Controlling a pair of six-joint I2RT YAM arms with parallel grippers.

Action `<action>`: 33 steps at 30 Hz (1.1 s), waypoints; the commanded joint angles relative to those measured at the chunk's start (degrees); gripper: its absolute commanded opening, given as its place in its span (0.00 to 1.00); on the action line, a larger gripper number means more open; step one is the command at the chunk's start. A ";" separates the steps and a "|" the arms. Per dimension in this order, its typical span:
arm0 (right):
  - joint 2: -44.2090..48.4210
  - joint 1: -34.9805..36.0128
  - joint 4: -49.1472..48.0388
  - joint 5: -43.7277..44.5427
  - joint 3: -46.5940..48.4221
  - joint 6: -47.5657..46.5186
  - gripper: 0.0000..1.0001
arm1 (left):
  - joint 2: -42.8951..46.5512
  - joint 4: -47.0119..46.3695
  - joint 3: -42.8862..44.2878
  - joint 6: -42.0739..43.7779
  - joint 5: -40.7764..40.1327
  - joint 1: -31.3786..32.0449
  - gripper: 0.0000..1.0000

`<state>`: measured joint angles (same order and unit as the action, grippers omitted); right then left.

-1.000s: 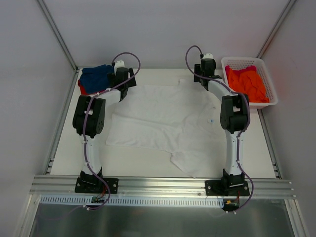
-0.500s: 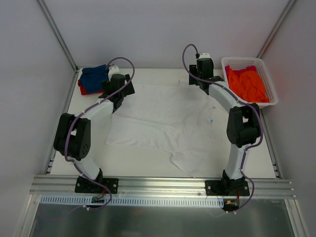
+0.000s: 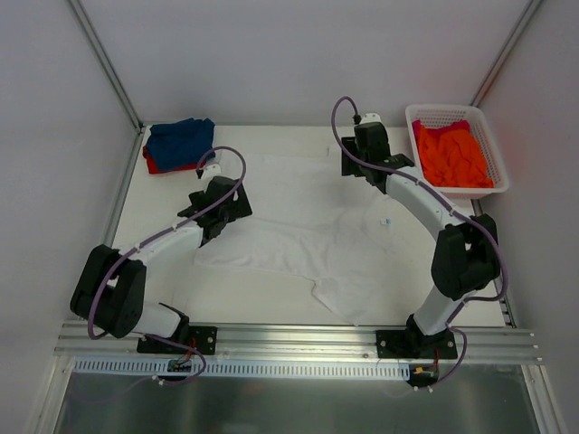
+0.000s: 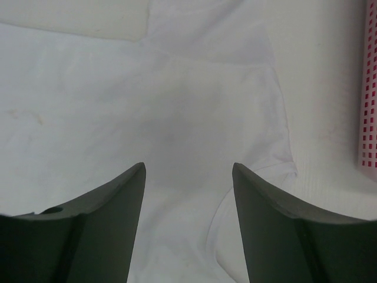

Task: Fold and stack the t-shirts
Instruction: Flatten the tshirt out

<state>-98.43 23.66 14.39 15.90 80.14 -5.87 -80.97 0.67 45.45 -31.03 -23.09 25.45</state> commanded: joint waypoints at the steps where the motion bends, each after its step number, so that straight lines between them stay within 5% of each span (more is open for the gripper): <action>1: 5.70 -0.02 2.39 2.82 0.28 1.47 0.64 | 5.54 2.84 -3.17 -4.92 -0.99 0.47 0.99; 16: 9.31 -0.37 8.81 3.26 8.72 0.86 0.64 | 13.12 8.91 -12.93 -15.72 -1.34 7.06 0.99; 33: 18.27 -1.25 9.43 -1.04 6.52 2.18 0.66 | 7.67 8.39 -16.10 -19.07 -2.84 9.53 0.99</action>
<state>-83.40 23.09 23.62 16.25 86.46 -4.86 -72.03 8.67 29.74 -47.77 -25.82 34.22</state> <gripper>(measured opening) 0.661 0.990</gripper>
